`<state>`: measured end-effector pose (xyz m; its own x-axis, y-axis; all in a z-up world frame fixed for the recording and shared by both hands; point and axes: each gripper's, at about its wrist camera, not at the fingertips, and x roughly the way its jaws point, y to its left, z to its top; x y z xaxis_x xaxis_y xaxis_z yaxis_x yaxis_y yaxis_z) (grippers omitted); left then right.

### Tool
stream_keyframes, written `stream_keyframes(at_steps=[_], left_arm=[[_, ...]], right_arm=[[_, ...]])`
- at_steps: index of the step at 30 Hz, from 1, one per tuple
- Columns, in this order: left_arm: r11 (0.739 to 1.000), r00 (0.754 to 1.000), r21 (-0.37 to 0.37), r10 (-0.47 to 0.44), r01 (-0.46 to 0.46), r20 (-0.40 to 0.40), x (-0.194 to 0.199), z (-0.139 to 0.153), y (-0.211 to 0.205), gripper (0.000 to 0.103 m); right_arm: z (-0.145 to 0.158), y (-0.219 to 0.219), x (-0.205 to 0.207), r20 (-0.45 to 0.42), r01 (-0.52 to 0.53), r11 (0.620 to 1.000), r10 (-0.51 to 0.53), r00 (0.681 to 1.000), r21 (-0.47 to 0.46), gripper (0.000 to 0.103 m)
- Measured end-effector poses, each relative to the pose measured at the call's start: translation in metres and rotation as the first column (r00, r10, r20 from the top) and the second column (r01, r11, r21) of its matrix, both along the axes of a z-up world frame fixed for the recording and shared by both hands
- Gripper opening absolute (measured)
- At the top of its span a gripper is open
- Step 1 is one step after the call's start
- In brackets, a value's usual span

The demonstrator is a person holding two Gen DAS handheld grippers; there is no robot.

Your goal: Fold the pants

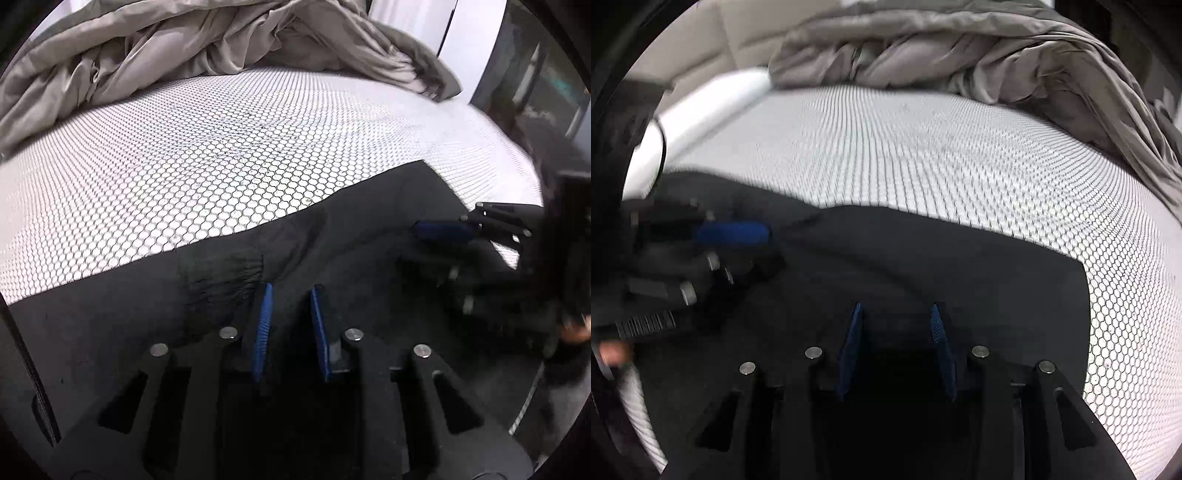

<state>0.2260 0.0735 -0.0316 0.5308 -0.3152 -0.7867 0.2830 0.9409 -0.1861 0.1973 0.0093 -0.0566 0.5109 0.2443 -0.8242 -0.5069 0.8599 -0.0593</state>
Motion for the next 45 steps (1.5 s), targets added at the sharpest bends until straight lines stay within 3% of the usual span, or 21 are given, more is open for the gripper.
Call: stream_keyframes(at_steps=[3,5,7,11,15,19,21,23,24,27,28,32,34,37,39,40,43,44,45], left_arm=[[1.0,1.0,0.005,0.015,-0.015,0.004,-0.007,0.001,0.011,0.019],[0.999,0.999,-0.001,0.036,-0.036,-0.006,-0.009,0.008,0.014,0.019],[0.999,0.998,0.018,0.045,-0.046,0.04,-0.01,0.022,0.012,0.02],[0.999,0.997,-0.023,0.039,-0.037,0.074,0.0,0.031,0.001,0.023],[0.998,0.999,0.052,0.033,-0.033,-0.001,0.028,0.002,-0.022,0.023],[0.999,1.0,-0.04,0.004,-0.004,-0.014,0.031,-0.006,-0.007,0.02],[0.998,1.0,-0.067,-0.002,0.001,-0.017,0.026,-0.008,0.004,0.019],[0.998,1.0,-0.062,-0.01,0.009,-0.015,0.022,-0.007,0.006,0.019],[0.999,1.0,-0.039,-0.007,0.007,-0.007,0.02,-0.005,0.007,0.019],[1.0,1.0,-0.019,0.021,-0.021,-0.002,0.011,0.002,0.015,0.02],[0.999,0.999,-0.033,0.04,-0.04,0.0,0.007,0.006,0.02,0.02],[0.99,0.991,-0.063,0.132,-0.13,0.03,-0.008,0.016,0.039,0.021],[0.982,0.986,-0.093,0.168,-0.166,0.012,-0.015,0.017,0.045,0.021],[0.978,0.98,-0.079,0.196,-0.193,0.041,-0.039,0.022,0.042,0.021],[0.985,0.985,-0.054,0.164,-0.161,0.054,-0.055,0.023,0.03,0.024],[0.99,0.988,-0.03,0.141,-0.139,0.061,-0.064,0.02,0.024,0.03],[0.984,0.989,0.098,0.147,-0.146,0.002,-0.078,-0.002,0.021,0.038],[0.981,0.986,0.096,0.167,-0.166,-0.003,-0.084,-0.005,0.028,0.042],[0.98,0.982,0.069,0.189,-0.188,-0.004,-0.091,-0.004,0.038,0.043]], right_arm=[[0.003,-0.039,0.006,0.04,0.103,0.992,-0.101,0.994,-0.071,0.042],[0.005,-0.07,0.011,0.041,0.201,0.979,-0.199,0.979,-0.044,0.042],[0.009,-0.081,0.013,0.055,0.245,0.969,-0.243,0.969,-0.042,0.042],[0.031,-0.058,0.001,0.116,0.17,0.985,-0.172,0.978,0.027,0.042],[0.023,-0.006,0.009,0.087,0.054,0.998,-0.058,0.995,0.044,0.042],[0.002,0.015,0.012,0.017,0.024,1.0,-0.024,1.0,0.001,0.042],[-0.001,-0.003,0.021,0.023,0.073,0.997,-0.072,0.997,-0.033,0.042],[-0.002,-0.034,0.029,0.075,0.197,0.974,-0.19,0.979,-0.108,0.042],[-0.001,-0.051,0.031,0.087,0.252,0.961,-0.243,0.966,-0.114,0.047],[0.007,-0.108,0.027,0.024,0.323,0.946,-0.324,0.946,0.039,0.05],[0.011,-0.126,0.021,-0.024,0.331,0.934,-0.331,0.943,0.136,0.05],[0.014,-0.157,-0.001,-0.14,0.31,0.888,-0.278,0.95,0.339,0.051],[0.008,-0.164,-0.008,-0.21,0.305,0.861,-0.237,0.948,0.406,0.051],[-0.003,-0.163,-0.026,-0.283,0.322,0.835,-0.209,0.936,0.447,0.051],[0.001,-0.144,-0.042,-0.267,0.301,0.852,-0.199,0.943,0.428,0.051],[0.001,-0.129,-0.05,-0.243,0.261,0.879,-0.173,0.955,0.399,0.051],[-0.001,-0.107,-0.067,-0.146,0.216,0.951,-0.187,0.972,0.22,0.048],[-0.001,-0.107,-0.075,-0.094,0.23,0.964,-0.219,0.971,0.136,0.048],[0.0,-0.11,-0.078,-0.089,0.249,0.959,-0.238,0.967,0.133,0.048]])
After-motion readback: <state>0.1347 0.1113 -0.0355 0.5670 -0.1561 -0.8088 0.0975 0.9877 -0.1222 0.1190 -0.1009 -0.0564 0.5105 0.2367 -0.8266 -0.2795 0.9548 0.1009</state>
